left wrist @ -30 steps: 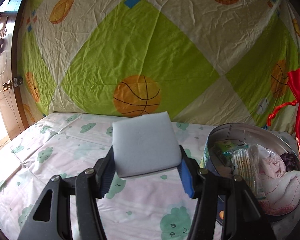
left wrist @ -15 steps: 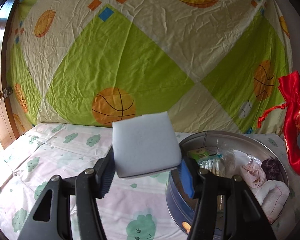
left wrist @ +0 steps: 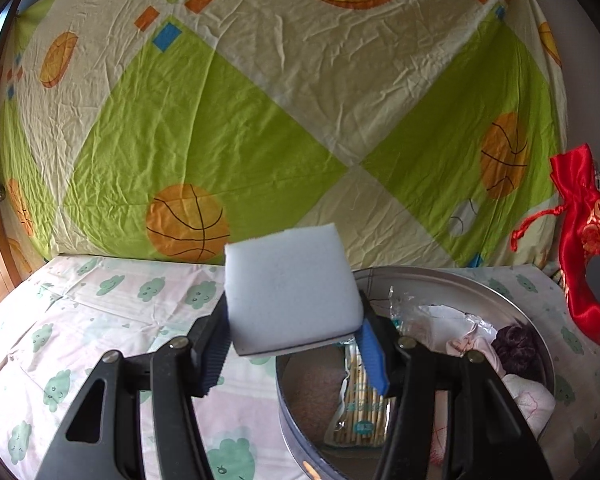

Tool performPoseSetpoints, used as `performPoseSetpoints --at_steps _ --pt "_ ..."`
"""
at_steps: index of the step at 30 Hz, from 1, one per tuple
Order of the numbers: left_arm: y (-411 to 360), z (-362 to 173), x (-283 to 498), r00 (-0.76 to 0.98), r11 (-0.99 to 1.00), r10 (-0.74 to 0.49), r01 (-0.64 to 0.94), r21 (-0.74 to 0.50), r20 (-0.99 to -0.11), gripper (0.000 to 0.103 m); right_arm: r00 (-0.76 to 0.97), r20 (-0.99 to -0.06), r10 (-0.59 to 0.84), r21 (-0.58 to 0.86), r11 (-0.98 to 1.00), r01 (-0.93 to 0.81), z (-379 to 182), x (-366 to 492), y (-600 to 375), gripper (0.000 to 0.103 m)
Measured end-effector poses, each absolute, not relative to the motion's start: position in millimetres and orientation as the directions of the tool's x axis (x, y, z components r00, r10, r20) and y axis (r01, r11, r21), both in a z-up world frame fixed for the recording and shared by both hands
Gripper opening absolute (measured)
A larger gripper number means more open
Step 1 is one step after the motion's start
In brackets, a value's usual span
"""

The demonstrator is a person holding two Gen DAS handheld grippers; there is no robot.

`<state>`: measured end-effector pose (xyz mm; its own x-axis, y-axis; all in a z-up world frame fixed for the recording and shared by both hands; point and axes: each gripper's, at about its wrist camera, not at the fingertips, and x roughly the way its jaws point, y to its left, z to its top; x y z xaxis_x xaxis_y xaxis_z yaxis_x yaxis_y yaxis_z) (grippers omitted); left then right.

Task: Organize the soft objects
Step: 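Carry the white sponge and red pouch over the blue tin with both tools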

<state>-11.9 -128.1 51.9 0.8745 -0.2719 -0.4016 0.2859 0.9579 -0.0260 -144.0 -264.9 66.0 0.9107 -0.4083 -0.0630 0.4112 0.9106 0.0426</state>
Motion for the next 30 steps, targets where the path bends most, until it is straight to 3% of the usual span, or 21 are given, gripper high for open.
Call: performPoseSetpoints --at_steps 30 --pt "-199.7 45.3 -3.0 0.815 0.925 -0.354 0.379 -0.041 -0.458 0.056 0.841 -0.106 -0.530 -0.096 0.848 0.522 60.2 -114.8 -311.3 0.022"
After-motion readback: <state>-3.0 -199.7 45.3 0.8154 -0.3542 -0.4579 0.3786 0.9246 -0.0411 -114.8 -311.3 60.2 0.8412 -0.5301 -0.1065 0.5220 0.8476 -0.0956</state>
